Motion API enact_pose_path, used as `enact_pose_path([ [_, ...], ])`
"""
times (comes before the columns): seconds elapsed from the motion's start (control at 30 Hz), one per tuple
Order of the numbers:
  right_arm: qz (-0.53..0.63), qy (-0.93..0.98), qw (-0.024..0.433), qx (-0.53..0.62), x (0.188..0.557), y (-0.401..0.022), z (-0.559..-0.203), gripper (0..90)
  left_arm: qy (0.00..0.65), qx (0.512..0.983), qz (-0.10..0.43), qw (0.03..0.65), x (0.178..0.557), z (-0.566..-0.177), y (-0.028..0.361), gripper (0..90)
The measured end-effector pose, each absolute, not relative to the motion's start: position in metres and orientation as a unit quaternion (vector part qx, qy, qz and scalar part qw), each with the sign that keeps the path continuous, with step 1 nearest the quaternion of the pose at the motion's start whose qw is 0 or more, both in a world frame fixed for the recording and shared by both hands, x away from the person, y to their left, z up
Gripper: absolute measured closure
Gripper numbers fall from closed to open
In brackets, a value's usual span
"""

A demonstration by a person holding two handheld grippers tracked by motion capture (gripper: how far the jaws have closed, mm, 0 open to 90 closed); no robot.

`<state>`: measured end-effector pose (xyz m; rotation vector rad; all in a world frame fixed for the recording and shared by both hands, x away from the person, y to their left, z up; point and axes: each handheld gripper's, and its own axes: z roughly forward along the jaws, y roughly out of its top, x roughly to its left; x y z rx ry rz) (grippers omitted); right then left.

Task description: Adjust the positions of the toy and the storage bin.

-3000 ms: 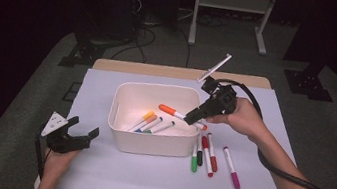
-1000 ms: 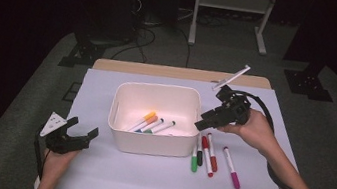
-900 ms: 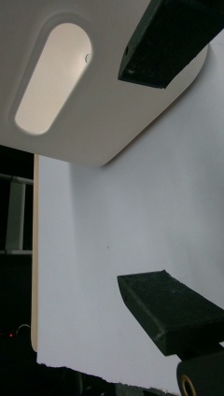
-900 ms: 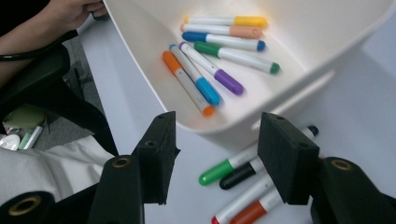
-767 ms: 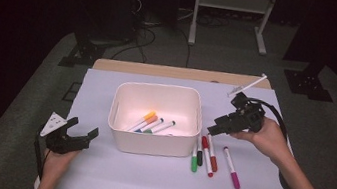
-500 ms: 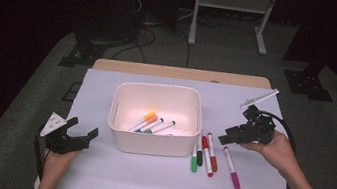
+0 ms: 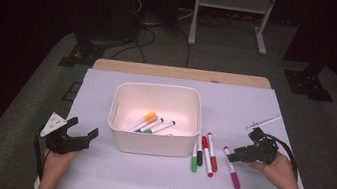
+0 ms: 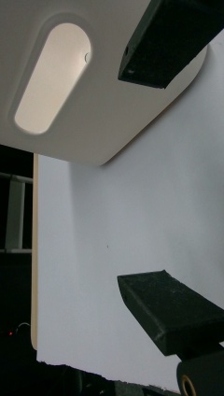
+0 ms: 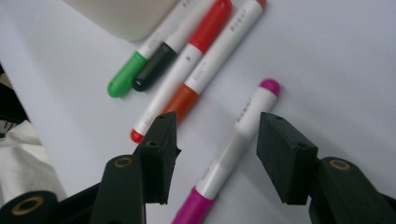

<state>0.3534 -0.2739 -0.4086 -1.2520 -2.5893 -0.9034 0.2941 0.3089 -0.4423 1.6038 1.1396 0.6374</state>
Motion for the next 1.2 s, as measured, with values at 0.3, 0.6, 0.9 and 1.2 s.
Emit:
enact_pose_path([
  [0.3,-0.267,-0.866,0.031,-0.421,0.35,-0.27,-0.433,52.7,0.474,0.664,0.264,0.515,0.294,-0.442,0.309,2.6],
  [0.6,-0.234,-0.881,-0.013,-0.411,0.347,-0.262,-0.431,65.6,0.472,0.665,0.266,0.515,0.293,-0.441,0.31,2.6],
  [0.9,-0.218,-0.882,-0.011,-0.417,0.351,-0.263,-0.429,75.3,0.472,0.664,0.265,0.516,0.293,-0.441,0.31,2.6],
  [1.2,-0.286,-0.856,0.079,-0.424,0.359,-0.287,-0.418,75.3,0.472,0.664,0.264,0.516,0.294,-0.442,0.309,2.6],
])
